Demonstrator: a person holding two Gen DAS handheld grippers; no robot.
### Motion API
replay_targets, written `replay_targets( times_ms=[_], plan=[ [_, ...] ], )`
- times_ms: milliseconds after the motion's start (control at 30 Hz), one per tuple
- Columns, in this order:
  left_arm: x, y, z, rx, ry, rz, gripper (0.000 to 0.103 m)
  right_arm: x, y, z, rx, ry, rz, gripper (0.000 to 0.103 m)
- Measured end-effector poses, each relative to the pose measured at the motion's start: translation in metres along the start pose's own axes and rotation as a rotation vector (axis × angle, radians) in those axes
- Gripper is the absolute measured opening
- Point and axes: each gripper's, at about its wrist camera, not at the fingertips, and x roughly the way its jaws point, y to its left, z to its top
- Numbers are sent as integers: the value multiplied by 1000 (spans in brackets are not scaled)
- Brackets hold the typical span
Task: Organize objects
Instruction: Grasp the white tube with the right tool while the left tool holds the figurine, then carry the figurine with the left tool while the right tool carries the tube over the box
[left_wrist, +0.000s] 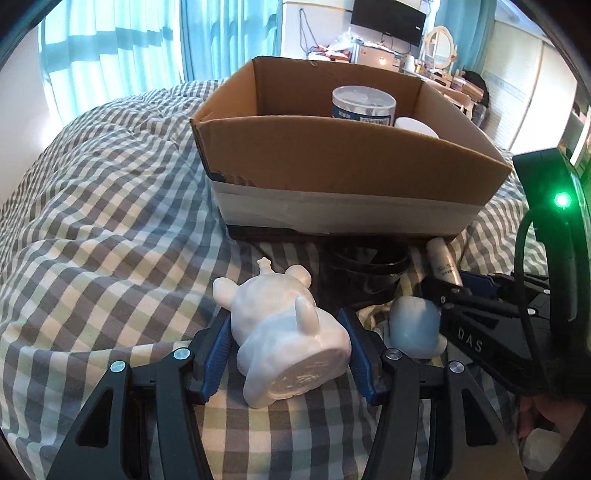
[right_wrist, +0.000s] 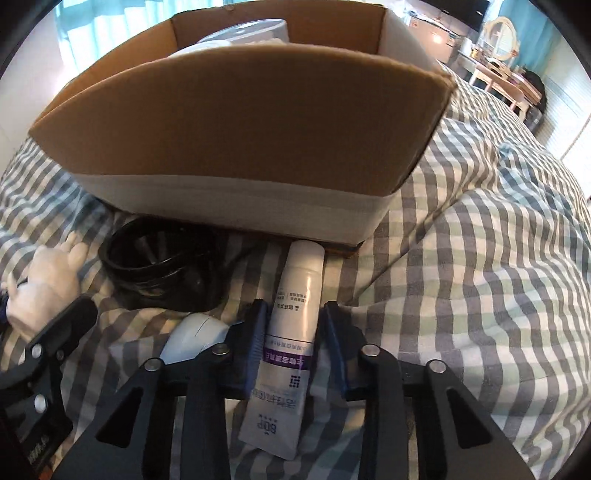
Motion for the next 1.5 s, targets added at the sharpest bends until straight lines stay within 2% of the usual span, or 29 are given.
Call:
replay_targets(
  times_ms=[267,400,767,967,1233,1367,1500],
  plan=[
    [-11,3,-10,-7,-3,-25,58,-30,8,-19,-46,-59,-25,23],
    [-25,0,-17,-6,-10,-46,58,-49,7,-28,-28,-93,-5,23],
    [-78,1,-13,-16,-108,-46,58,-122,9,-41,-21,-245,57,23],
    [-112,0,2,0,-177,-49,58,-156,18,-43,-29,-314,83,23],
    [-143,-5,41,37,-232,-105,58,-189,18,-27,-55,-390,81,23],
    [-147,-4,69,36,-246,-167,58,-195,14,-14,-59,-410,84,23],
    [-137,-3,96,42,-253,-147,58,-195,7,6,-53,-420,93,23]
  ],
)
